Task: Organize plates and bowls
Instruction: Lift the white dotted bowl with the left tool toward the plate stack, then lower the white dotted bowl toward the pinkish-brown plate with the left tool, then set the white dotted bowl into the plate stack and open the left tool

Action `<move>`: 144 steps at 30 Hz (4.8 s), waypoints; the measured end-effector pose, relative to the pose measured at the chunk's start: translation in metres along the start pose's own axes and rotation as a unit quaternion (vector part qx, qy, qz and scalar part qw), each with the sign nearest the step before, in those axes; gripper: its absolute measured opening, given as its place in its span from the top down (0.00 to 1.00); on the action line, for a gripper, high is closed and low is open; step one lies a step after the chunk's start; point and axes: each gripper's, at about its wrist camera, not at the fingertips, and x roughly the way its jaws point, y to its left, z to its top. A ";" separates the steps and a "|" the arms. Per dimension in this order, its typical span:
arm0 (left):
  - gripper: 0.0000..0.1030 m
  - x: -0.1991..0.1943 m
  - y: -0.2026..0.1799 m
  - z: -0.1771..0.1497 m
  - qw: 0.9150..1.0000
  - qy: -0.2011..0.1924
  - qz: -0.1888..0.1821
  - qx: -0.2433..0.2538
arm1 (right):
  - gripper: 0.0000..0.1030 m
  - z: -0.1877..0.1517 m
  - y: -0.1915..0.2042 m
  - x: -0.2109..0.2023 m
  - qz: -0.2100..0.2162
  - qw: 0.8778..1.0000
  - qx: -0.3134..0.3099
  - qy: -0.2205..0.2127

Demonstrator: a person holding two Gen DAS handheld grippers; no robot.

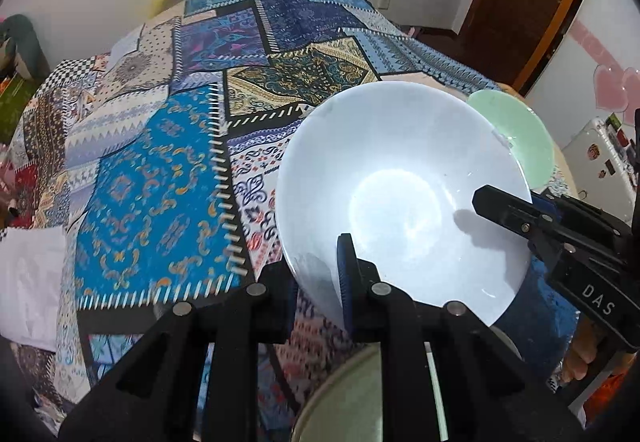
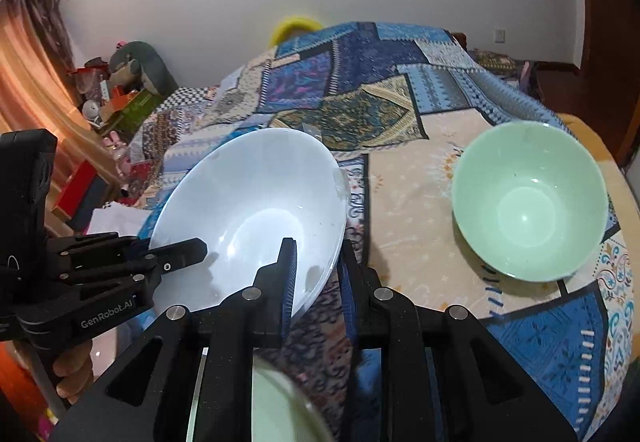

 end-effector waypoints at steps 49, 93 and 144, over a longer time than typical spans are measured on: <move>0.83 -0.149 0.114 -0.171 0.988 -0.095 0.062 -0.104 | 0.81 -0.088 0.163 -0.004 0.095 0.992 -0.076 0.021; 0.83 -0.114 0.151 -0.219 0.983 -0.075 0.114 -0.126 | 0.77 -0.120 0.202 0.033 0.088 0.984 -0.114 0.108; 0.42 -0.124 0.110 -0.179 0.977 -0.009 0.205 -0.058 | 0.65 -0.095 -0.010 -0.101 -0.038 0.999 -0.007 -0.037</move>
